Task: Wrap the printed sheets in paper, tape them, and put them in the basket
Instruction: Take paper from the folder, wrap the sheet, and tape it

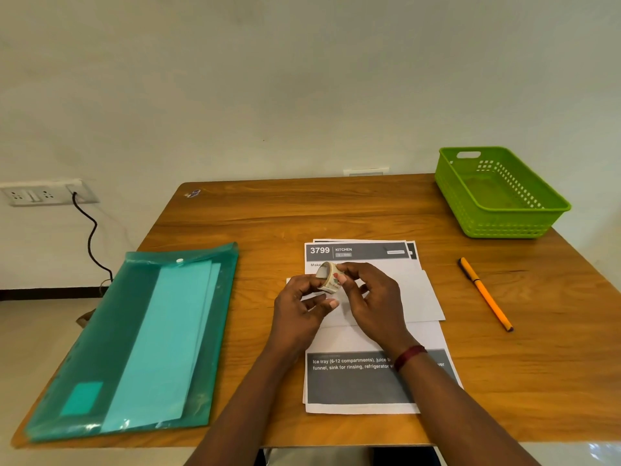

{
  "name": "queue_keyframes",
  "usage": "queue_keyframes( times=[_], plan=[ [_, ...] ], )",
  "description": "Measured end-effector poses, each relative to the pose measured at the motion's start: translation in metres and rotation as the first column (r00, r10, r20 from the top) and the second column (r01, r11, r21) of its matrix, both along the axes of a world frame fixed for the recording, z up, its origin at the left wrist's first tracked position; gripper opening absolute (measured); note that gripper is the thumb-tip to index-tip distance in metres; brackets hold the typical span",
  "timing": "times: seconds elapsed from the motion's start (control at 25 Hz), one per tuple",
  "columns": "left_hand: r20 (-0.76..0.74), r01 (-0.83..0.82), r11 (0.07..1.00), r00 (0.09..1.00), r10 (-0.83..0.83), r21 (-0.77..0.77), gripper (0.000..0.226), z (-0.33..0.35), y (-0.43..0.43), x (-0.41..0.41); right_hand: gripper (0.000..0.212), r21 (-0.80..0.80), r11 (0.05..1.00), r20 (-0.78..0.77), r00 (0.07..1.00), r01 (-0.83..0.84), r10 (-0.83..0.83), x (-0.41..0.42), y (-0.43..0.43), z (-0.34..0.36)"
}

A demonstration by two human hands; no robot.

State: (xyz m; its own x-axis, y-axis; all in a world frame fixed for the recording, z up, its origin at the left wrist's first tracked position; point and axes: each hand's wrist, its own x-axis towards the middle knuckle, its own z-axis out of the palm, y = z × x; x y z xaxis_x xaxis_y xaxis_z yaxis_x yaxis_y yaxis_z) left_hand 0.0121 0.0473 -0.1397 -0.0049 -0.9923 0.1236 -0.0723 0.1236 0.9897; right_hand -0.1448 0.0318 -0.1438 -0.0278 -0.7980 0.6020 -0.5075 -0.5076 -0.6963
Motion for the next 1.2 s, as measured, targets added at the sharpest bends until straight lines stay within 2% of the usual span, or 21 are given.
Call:
queue_keyframes(
  times=[0.32, 0.4, 0.48, 0.6, 0.92, 1.2],
  plan=[
    [0.175, -0.008, 0.996, 0.984, 0.024, -0.093, 0.014, 0.0004, 0.0002, -0.0040, 0.027, -0.040, 0.999, -0.008, 1.000, 0.025, -0.025, -0.0014, -0.0004, 0.0018],
    [0.168, 0.005, 0.996, 0.986, 0.010, -0.089, 0.005, 0.0002, 0.0003, -0.0039, 0.024, -0.048, 0.999, -0.014, 1.000, 0.019, -0.019, -0.0012, 0.0002, 0.0021],
    [0.135, 0.012, 0.997, 0.991, -0.001, -0.082, 0.015, 0.0013, 0.0009, -0.0032, 0.023, -0.065, 0.998, -0.012, 1.000, 0.005, -0.006, -0.0015, 0.0019, 0.0031],
    [0.092, 0.031, 0.995, 0.996, -0.022, -0.099, 0.015, 0.0033, 0.0018, -0.0019, 0.023, -0.096, 0.994, -0.018, 0.998, -0.056, 0.055, -0.0018, 0.0054, 0.0033],
    [0.126, 0.042, 0.992, 0.992, -0.027, -0.117, 0.008, 0.0005, 0.0015, -0.0020, 0.021, -0.165, 0.986, -0.127, 0.992, -0.003, -0.018, -0.0015, 0.0059, 0.0023],
    [0.204, 0.006, 0.981, 0.978, 0.034, -0.195, 0.009, -0.0027, 0.0015, -0.0036, 0.010, -0.129, 0.991, -0.043, 0.999, 0.027, -0.033, -0.0013, 0.0059, 0.0039]
  ],
)
